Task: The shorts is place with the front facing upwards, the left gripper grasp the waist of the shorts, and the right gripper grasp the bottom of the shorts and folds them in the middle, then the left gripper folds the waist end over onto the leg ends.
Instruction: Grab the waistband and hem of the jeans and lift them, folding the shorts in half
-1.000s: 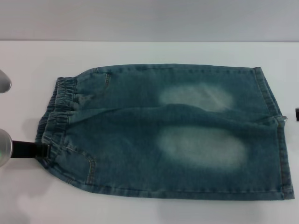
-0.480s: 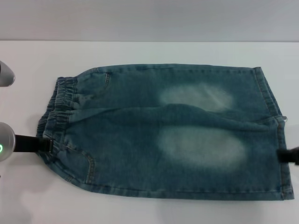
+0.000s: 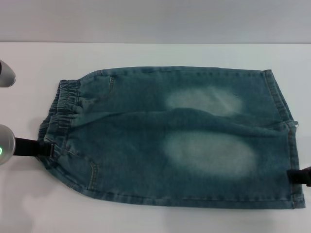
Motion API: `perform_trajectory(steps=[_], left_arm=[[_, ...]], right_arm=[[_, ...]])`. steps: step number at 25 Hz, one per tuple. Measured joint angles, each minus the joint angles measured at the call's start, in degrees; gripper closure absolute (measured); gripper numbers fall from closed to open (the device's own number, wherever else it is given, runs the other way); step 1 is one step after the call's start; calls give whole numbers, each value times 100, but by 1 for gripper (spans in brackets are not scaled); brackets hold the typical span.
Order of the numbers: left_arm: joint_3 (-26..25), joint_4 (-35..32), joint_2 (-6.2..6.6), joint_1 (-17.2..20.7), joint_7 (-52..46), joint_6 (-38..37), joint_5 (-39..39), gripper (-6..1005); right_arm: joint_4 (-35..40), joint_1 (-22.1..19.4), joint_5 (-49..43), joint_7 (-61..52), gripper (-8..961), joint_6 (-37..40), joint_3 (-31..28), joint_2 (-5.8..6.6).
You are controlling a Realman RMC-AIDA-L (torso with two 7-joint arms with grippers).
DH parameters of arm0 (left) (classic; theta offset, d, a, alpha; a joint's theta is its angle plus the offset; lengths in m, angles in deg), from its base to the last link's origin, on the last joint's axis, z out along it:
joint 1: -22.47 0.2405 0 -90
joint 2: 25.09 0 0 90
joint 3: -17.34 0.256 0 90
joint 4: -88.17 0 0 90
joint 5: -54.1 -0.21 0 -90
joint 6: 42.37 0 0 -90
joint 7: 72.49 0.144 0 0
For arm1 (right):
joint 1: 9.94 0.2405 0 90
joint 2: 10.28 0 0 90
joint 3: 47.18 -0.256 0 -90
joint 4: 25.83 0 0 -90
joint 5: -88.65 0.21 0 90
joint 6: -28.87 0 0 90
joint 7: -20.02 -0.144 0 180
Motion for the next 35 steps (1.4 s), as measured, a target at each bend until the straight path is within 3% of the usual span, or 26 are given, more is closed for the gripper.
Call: perform_trajectory(steps=[17,35], left_arm=[[-16,-33,-1,-92,40,80,-30,941],[-16,15,-9,-170,16,118,-30,943]], right_arm=[[421,-71,26,-132,205,181,322,-22],[554,-96,5,-162,207,192,287,-15]])
